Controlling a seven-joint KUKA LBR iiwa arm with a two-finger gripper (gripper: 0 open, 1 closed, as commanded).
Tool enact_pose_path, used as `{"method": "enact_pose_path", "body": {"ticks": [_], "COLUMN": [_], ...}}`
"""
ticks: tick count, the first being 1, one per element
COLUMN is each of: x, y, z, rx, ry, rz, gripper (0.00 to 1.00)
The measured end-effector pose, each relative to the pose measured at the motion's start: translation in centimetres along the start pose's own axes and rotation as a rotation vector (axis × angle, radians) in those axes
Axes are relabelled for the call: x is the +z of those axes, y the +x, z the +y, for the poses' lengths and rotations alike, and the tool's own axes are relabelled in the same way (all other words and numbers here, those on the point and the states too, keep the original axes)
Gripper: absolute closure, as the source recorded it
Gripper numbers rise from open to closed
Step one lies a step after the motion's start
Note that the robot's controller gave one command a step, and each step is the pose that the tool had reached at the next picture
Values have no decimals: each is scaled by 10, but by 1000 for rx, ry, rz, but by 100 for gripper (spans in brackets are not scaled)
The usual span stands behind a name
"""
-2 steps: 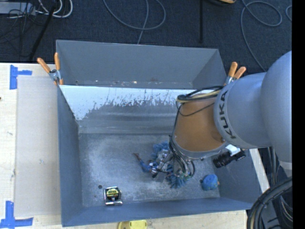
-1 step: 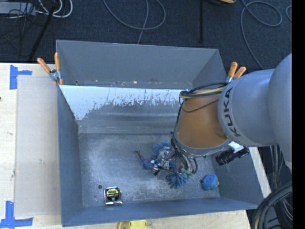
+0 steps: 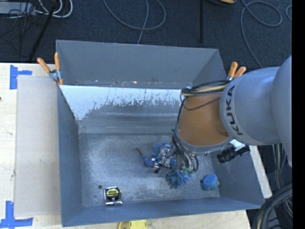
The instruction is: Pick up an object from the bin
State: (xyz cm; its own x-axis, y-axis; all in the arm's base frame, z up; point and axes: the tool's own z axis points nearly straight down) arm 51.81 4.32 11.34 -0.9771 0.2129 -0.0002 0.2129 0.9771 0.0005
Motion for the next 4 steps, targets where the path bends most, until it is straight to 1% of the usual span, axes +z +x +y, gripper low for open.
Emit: {"method": "enact_pose_path", "body": {"ticks": [1,2,3,4], "x": [-7,-17,-39,-56], "y": [0,2,2,0], "z": [0,-1,-1,0], "rx": [0,0,0,-1], "ry": [0,2,2,1], "rz": [0,7,8,2], "gripper": [100,100,100,100]}}
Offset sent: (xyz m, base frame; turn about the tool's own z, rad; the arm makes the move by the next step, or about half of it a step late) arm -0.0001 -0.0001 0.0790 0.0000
